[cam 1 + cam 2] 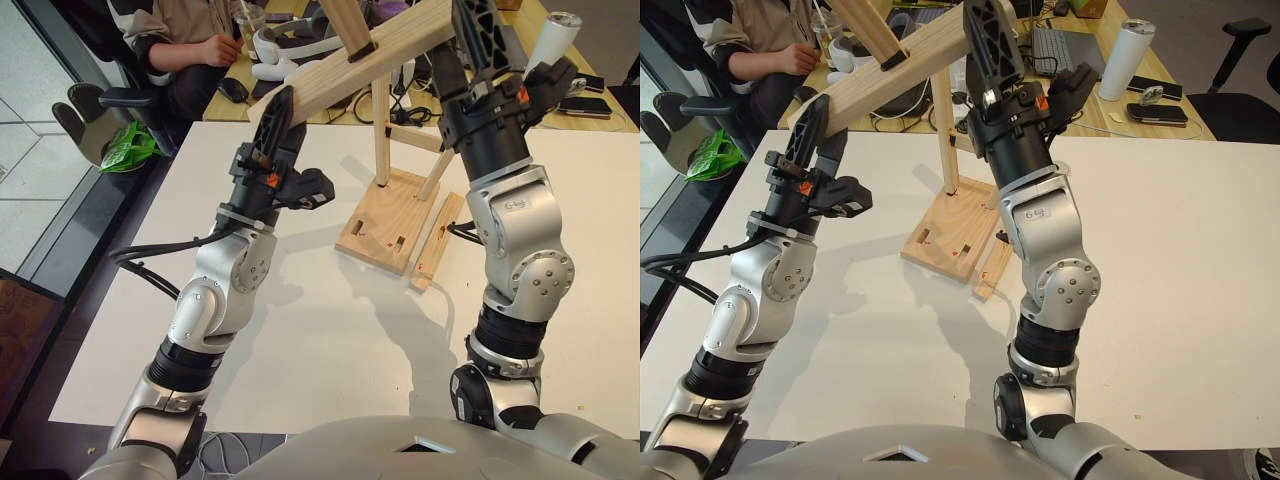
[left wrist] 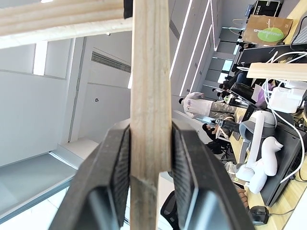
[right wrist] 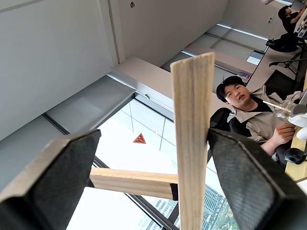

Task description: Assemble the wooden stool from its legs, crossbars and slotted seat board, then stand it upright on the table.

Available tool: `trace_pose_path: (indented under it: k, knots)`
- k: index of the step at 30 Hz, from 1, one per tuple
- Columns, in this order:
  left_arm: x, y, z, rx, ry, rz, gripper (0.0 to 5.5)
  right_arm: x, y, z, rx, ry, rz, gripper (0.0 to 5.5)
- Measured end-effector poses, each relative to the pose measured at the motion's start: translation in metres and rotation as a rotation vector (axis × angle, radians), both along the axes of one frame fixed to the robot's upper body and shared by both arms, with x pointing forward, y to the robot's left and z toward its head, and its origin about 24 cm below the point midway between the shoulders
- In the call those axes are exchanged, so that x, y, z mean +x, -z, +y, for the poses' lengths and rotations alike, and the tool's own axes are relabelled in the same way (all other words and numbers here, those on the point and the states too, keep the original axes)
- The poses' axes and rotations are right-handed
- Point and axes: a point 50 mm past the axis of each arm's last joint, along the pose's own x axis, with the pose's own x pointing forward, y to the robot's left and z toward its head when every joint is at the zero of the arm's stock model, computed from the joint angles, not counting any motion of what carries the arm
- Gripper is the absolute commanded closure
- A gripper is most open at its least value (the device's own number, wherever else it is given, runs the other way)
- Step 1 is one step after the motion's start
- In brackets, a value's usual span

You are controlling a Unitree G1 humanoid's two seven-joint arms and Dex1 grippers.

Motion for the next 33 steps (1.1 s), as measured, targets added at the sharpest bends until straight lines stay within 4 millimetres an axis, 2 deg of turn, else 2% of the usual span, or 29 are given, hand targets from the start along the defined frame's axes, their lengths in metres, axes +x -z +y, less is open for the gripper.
trace_pose_path:
  k: [3, 8, 22, 29, 30, 33]
  knots:
    - [-0.001, 0.002, -0.001, 0.006, 0.01, 0.011, 4.47, 0.006, 0.002, -0.001, -0.023, 0.021, 0.015, 1.46]
    - [-0.004, 0.004, -0.006, 0.024, 0.039, 0.01, 4.47, 0.016, 0.0, -0.005, -0.021, 0.051, 0.029, 2.22]
    - [-0.001, 0.0, -0.001, 0.056, 0.038, -0.024, 4.47, 0.021, 0.001, -0.014, 0.017, 0.139, 0.086, 4.32]
    - [0.005, -0.001, 0.002, 0.106, 0.034, -0.048, 4.47, 0.024, 0.004, -0.015, 0.0, 0.177, 0.126, 4.45]
    - [0.005, -0.002, 0.002, 0.112, 0.034, -0.052, 4.1, 0.024, 0.004, -0.015, 0.001, 0.178, 0.126, 4.46]
    - [0.005, -0.002, 0.002, 0.131, 0.052, -0.065, 3.68, 0.024, 0.004, -0.015, 0.002, 0.18, 0.129, 4.5]
